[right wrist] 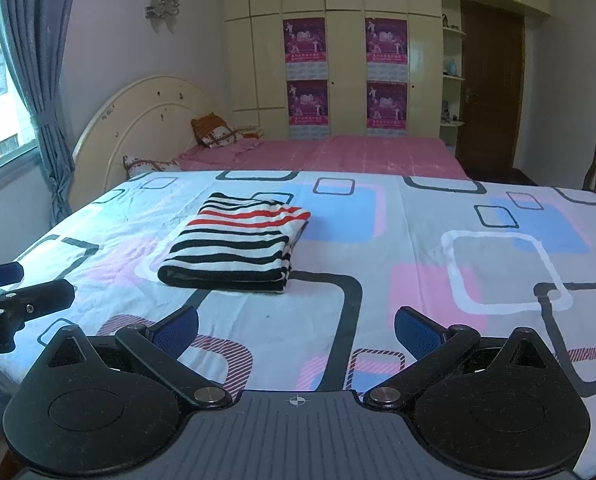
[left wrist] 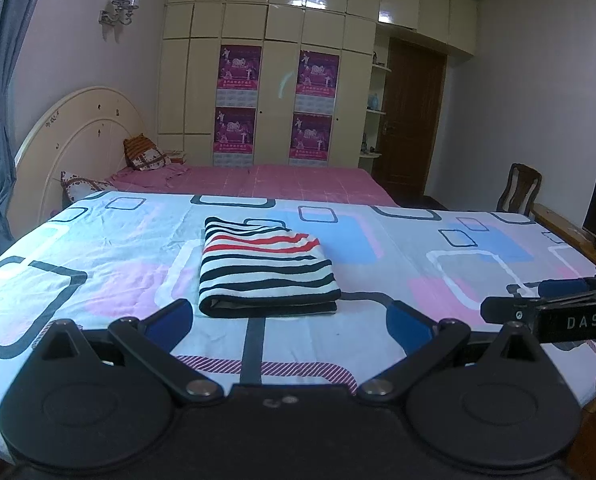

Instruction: Fold small clothes

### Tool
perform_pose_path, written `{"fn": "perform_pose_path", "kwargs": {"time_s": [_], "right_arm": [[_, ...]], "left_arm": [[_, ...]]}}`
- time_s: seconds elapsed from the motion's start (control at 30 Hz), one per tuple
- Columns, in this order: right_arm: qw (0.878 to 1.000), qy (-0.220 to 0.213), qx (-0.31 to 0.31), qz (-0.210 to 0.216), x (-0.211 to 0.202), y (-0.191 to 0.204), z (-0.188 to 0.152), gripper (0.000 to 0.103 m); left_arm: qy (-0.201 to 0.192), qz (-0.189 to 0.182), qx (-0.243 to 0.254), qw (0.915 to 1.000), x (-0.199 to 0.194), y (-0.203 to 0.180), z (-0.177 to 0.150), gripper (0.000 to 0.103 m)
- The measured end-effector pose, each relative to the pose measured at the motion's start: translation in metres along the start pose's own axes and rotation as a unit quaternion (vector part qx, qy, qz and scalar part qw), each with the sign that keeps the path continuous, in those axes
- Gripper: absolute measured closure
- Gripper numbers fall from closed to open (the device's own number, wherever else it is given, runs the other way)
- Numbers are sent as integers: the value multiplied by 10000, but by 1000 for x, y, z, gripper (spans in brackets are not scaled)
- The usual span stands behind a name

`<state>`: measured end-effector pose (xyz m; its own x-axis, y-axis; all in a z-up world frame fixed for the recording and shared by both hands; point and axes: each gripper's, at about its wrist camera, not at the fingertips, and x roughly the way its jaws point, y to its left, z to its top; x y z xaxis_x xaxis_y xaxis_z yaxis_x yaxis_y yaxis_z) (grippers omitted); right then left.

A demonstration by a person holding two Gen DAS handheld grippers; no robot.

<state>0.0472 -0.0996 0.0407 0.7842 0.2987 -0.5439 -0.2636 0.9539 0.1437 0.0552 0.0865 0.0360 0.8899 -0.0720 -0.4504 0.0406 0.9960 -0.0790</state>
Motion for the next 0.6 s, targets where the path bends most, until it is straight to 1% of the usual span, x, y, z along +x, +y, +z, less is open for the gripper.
{"fn": "perform_pose_path", "kwargs": {"time_s": [0.6], "right_arm": [[10000, -5, -48, 33, -1, 1, 0, 0]], "left_arm": [[-12, -3, 0, 10000, 0, 3, 0, 0]]}}
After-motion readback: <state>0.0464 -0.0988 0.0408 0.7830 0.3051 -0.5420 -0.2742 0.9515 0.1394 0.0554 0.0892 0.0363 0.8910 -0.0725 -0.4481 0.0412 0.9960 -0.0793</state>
